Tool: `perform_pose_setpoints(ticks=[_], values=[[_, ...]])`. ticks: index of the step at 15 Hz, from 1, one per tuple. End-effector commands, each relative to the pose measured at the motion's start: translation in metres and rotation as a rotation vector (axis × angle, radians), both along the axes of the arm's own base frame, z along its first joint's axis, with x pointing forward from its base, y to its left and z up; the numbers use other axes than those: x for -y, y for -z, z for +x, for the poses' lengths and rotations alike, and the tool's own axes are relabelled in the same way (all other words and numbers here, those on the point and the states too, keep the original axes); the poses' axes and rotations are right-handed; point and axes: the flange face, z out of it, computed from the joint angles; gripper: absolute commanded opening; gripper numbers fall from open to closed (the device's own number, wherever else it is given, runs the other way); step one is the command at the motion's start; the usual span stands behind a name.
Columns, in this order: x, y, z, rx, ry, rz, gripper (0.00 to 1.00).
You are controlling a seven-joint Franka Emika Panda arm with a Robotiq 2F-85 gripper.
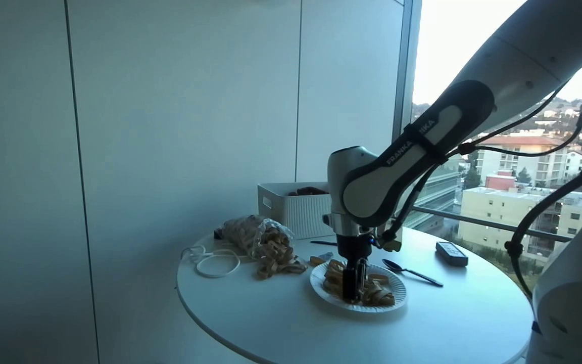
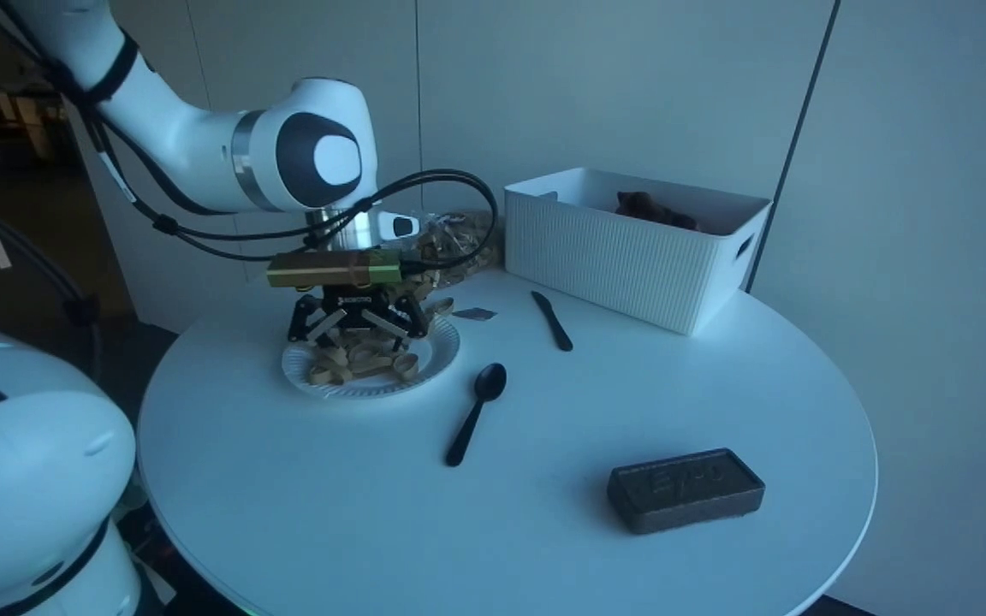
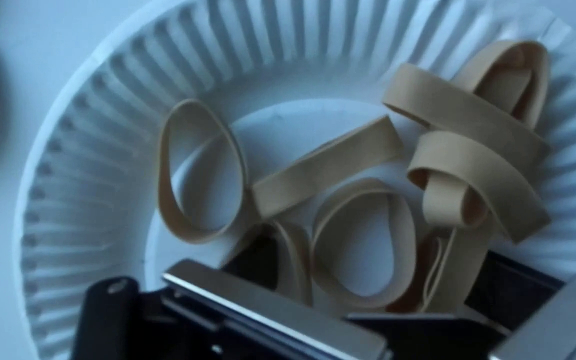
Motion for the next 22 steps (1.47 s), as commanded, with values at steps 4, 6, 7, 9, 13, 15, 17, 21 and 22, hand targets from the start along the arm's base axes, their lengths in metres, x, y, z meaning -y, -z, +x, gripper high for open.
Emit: perform_pose_setpoints(ticks=[4, 6, 7, 9, 13, 15, 17, 21, 22], values=[[-0.006, 0.014, 0.016, 0.059, -0.018, 0.008, 0.5], [-0.004, 0.004, 0.017, 0.091, 0.002, -0.007, 0.35], [-0.004, -0.002, 0.016, 0.092, 0.016, -0.014, 0.29], [-0.002, -0.006, 0.013, 0.066, 0.032, -0.014, 0.14], [-0.004, -0.014, 0.006, 0.055, 0.028, -0.017, 0.02], [-0.005, -0.023, 0.008, 0.063, 0.025, -0.023, 0.05], [-0.007, -0.036, 0.007, 0.096, 0.019, -0.034, 0.08], [-0.015, -0.067, 0.004, 0.219, -0.014, -0.073, 0.07], [-0.018, -0.074, 0.003, 0.24, -0.026, -0.082, 0.05]])
